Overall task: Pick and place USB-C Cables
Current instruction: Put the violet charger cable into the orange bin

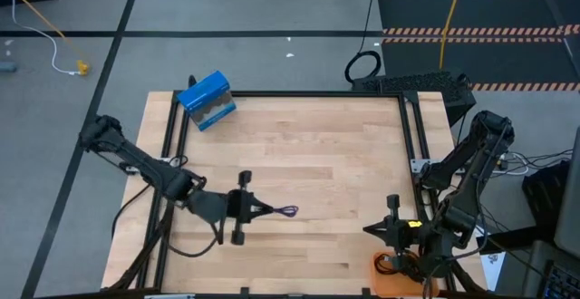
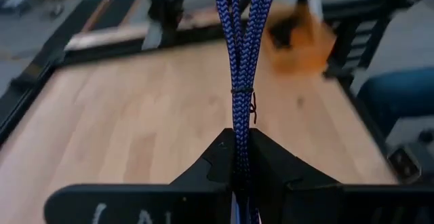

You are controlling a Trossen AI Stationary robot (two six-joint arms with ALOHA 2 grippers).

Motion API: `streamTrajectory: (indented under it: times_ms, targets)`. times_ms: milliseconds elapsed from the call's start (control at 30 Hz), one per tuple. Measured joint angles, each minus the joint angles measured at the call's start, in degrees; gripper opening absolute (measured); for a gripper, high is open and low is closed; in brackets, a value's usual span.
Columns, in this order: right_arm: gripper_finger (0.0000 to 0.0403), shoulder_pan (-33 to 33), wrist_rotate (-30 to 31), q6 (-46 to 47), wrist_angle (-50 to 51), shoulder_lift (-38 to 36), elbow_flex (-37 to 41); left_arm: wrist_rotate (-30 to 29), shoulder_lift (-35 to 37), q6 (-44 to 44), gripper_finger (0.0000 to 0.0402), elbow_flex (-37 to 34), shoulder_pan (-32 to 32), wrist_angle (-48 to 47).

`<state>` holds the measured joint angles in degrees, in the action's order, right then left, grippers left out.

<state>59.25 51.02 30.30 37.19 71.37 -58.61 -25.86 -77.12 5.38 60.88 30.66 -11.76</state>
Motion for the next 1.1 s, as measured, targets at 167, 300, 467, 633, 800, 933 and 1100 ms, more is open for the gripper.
streamTrajectory:
  times_ms: [167, 300, 467, 633, 800, 933, 1100]
  targets:
    - [0.0002, -2.2, 0.4, 0.0, -0.3, 0.0, 0.0, 6.1, -0.9, -5.7, 0.0035, -10.9, -4.8, 23.6]
    - [0.0002, -4.8, 1.0, -1.1, -2.9, 0.0, 1.7, 12.1, -3.7, -8.7, 0.0035, -17.2, -8.8, 39.2]
    - [0.0002, -8.5, 1.4, -9.0, -15.2, 0.0, 7.9, 19.9, -6.8, -9.6, 0.0035, -19.0, -13.0, 50.2]
    - [0.0002, -13.3, -0.2, -18.9, -33.9, -1.2, 14.2, 23.2, -11.6, -10.4, 0.0035, -19.1, -14.5, 58.6]
    - [0.0002, -17.9, -9.0, -27.0, -53.5, -2.7, 20.7, 25.7, -16.6, -11.9, 0.0035, -18.9, -15.4, 68.1]
    - [0.0002, -20.3, -13.3, -30.8, -67.8, -3.3, 25.8, 26.0, -20.3, -11.6, 0.0035, -16.2, -16.2, 69.4]
    - [0.0002, -22.2, -15.4, -33.0, -81.0, -3.3, 30.3, 26.0, -26.2, -11.7, 0.0035, -9.8, -16.5, 69.3]
